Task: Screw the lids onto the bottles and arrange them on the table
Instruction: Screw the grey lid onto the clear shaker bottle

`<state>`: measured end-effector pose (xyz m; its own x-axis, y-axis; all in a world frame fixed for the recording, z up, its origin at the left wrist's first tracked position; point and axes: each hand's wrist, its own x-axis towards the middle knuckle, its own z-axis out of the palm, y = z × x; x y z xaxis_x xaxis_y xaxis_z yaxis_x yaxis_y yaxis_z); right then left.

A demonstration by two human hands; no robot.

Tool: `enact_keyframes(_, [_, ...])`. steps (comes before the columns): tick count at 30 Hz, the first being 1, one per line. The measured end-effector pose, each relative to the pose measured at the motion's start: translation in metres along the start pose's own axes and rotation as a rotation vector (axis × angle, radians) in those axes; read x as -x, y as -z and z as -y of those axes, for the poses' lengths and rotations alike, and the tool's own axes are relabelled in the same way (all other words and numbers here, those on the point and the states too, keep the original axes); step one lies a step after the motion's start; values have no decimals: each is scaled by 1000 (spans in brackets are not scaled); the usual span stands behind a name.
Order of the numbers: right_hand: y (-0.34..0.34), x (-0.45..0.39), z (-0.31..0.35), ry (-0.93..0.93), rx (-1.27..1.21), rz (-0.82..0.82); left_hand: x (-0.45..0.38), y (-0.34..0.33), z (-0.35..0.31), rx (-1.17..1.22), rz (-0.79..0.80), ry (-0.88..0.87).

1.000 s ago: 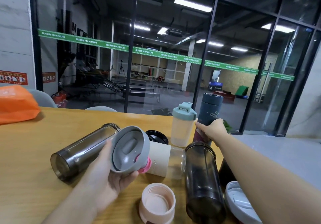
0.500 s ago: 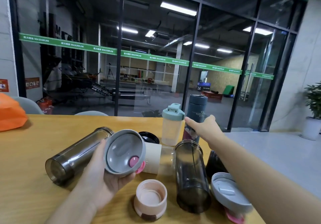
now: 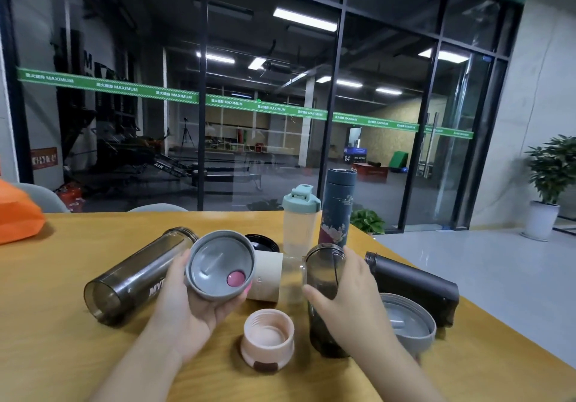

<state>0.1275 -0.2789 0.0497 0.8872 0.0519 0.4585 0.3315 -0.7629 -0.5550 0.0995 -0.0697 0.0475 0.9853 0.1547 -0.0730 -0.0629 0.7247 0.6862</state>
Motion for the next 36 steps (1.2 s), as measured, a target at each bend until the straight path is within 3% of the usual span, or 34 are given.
enact_keyframes(12, [-10,34,1,-7,199,24,0,-1,1,4,50,6])
enact_keyframes(28, [-6,37,3,-62,205,-22,3,-4,3,37,81,4])
enact_keyframes(36, [-4,34,2,0,100,-178,5,-7,4,45,99,-6])
